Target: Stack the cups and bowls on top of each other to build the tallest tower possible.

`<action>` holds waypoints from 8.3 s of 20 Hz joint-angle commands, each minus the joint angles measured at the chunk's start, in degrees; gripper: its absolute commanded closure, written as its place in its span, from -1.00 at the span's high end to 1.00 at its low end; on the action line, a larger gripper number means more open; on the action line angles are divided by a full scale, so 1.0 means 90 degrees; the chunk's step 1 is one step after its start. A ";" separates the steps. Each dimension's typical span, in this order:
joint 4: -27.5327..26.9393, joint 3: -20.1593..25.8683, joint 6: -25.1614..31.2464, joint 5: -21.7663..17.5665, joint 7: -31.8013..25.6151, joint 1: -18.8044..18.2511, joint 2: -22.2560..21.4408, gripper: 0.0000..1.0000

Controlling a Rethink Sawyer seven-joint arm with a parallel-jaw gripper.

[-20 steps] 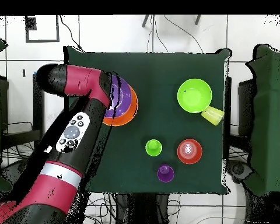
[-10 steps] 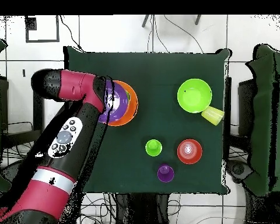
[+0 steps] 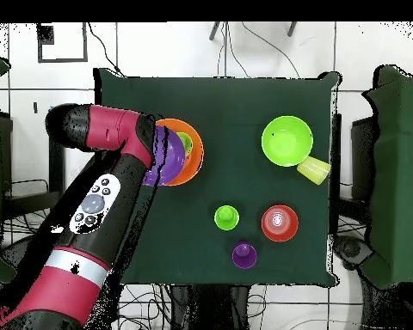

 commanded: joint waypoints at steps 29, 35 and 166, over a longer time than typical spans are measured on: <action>0.0761 0.0757 -0.1021 -0.0159 0.1123 -0.0210 0.0520 -1.00; 0.0835 0.0821 -0.1186 -0.0249 0.0853 -0.0374 0.0483 -1.00; 0.1096 0.2487 0.0085 -0.2815 -0.1395 -0.2987 -0.2220 1.00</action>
